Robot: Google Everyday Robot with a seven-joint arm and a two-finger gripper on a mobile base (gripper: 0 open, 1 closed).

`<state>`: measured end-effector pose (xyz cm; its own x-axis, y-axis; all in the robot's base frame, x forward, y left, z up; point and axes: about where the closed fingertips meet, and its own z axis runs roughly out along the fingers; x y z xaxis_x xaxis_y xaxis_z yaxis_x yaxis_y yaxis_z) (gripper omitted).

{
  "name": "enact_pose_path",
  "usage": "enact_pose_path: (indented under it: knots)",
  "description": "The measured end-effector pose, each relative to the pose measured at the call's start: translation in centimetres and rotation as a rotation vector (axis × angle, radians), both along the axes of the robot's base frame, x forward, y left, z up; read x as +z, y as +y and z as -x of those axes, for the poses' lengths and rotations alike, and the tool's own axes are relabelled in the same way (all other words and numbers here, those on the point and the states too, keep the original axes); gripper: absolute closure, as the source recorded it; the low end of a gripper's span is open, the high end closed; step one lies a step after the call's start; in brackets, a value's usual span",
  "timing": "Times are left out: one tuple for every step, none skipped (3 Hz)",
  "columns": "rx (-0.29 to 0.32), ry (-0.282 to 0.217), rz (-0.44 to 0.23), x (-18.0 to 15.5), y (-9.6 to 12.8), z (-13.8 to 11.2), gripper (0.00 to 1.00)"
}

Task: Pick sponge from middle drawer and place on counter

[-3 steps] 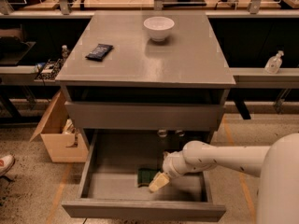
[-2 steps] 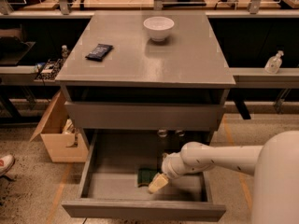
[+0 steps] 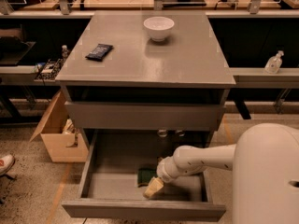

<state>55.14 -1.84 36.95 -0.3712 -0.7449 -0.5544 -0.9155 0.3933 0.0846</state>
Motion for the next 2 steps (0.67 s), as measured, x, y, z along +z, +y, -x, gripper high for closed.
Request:
enact_pose_path:
  knots:
    - [0.003, 0.004, 0.002, -0.59, 0.32, -0.14, 0.00]
    - [0.008, 0.004, 0.005, -0.96, 0.50, -0.17, 0.18]
